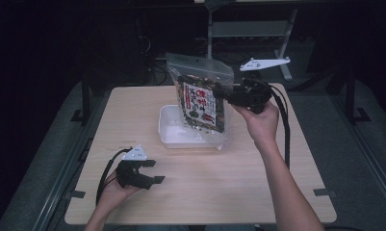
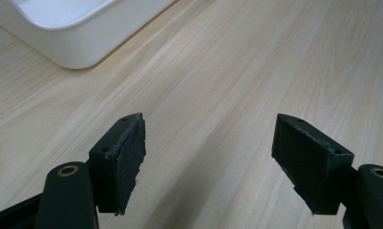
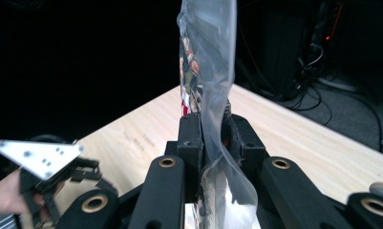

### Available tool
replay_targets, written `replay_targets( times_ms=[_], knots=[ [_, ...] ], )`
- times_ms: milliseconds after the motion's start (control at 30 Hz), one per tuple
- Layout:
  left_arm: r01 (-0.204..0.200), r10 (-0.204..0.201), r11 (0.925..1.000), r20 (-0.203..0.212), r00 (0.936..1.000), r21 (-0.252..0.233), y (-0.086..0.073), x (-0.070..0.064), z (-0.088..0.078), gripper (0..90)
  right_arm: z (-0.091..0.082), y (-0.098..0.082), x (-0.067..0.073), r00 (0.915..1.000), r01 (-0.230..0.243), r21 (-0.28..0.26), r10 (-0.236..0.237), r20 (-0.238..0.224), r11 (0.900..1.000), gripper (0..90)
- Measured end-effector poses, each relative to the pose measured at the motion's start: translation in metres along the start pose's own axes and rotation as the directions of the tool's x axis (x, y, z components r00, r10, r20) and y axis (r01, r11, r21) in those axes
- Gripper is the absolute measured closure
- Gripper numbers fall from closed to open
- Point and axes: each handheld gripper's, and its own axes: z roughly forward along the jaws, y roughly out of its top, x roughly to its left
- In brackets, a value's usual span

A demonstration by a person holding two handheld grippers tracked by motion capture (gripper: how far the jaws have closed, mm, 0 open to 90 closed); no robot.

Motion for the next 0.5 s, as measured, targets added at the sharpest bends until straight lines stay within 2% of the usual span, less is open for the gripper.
replay_targets(
  times_ms=[133,200,500],
  knots=[
    [0.001,-0.001,1.0000,-0.004,1.0000,0.000,-0.001,0.002,-0.001,26.0,0.012,0.006,0.002,0.9988,0.019,-0.027,-0.018,0.045,0.999,76.8],
    [0.005,-0.005,1.0000,-0.005,1.0000,-0.003,-0.001,0.002,-0.002,26.0,0.014,0.007,0.002,0.9987,0.020,-0.029,-0.018,0.049,0.999,76.8],
    [0.002,-0.002,1.0000,-0.010,1.0000,-0.002,-0.002,0.003,-0.002,25.9,0.044,0.006,-0.002,0.9972,0.021,-0.055,-0.017,0.072,0.998,76.8]
  ],
)
